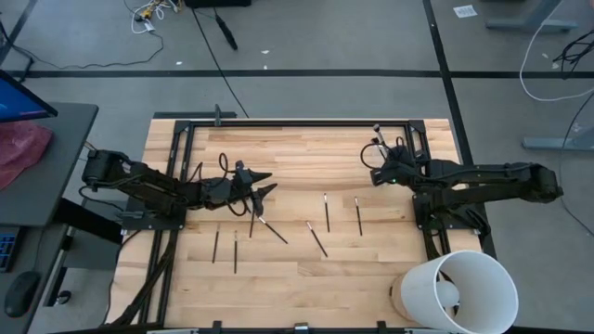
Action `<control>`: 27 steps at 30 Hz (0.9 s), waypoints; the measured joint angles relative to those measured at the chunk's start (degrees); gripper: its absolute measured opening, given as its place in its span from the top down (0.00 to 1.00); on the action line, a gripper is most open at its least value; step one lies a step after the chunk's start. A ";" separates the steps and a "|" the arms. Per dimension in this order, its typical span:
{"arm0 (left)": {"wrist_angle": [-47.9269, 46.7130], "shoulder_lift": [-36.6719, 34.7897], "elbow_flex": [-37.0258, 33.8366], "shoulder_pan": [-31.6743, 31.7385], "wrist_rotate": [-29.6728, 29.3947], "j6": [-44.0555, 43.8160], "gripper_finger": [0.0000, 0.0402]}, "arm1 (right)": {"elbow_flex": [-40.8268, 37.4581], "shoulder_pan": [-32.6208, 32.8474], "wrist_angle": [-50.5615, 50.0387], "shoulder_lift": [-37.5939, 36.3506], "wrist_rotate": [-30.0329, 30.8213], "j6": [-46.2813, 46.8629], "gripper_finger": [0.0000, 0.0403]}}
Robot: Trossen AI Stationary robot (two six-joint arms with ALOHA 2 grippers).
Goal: Put items in baskets/containers
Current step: Put the eyeshadow brush into the transparent organizer, then put the highlighter brush into the transparent organizer
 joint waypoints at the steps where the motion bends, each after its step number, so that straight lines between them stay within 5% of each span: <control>1: 0.00 0.00 0.00 0.00 0.00 0.00 0.53 | 0.00 -0.08 0.00 0.06 -0.05 -0.14 0.98; 10: -0.02 0.00 0.02 0.00 0.02 -1.21 0.53 | 0.00 -0.11 -0.05 3.17 -1.76 -0.36 0.95; 27: -0.08 0.00 0.00 -0.07 0.02 -1.46 0.53 | 4.14 -0.09 -5.70 3.78 -1.89 -1.17 0.62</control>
